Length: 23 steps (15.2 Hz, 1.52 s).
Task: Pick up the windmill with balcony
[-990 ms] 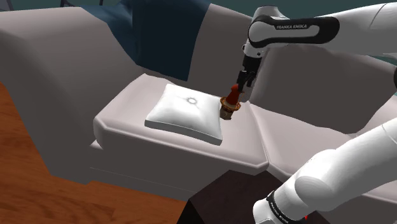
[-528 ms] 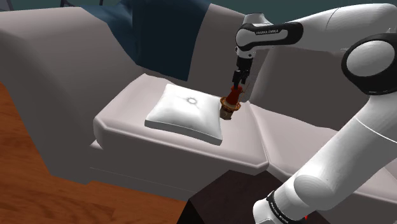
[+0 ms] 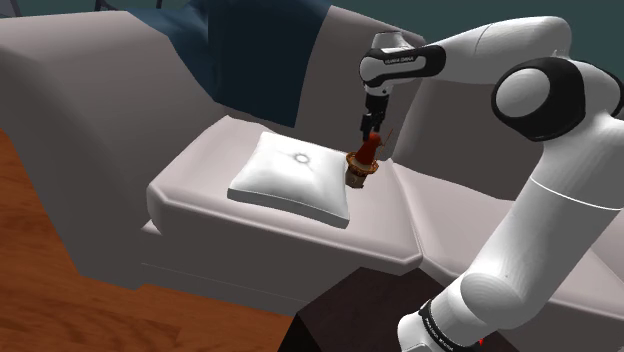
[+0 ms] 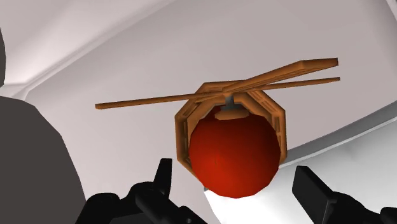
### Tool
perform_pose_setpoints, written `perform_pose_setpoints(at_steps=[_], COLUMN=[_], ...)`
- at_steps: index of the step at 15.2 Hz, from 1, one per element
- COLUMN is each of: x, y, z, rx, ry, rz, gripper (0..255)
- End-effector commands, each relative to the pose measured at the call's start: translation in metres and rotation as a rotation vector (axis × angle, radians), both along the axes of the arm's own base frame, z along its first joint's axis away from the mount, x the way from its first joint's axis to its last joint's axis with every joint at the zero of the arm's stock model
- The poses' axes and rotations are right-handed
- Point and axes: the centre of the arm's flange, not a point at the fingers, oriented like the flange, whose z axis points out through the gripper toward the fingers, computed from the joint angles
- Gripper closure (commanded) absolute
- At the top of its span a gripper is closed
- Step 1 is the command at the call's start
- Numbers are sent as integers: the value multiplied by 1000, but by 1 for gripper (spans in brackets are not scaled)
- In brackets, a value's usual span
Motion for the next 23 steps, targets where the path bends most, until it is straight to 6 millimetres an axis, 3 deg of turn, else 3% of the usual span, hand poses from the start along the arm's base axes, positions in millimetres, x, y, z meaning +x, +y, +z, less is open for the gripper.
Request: perform_pose_setpoints(at_steps=[1, 5, 6, 15, 23], x=[1, 1, 1, 1, 1], y=[0, 0, 0, 0, 0], z=[-11, -25, -24, -25, 18], rx=[-1, -1, -1, -1, -1], ry=[0, 0, 0, 0, 0], rz=[0, 0, 0, 0, 0], gripper=[0, 0, 255, 255, 255])
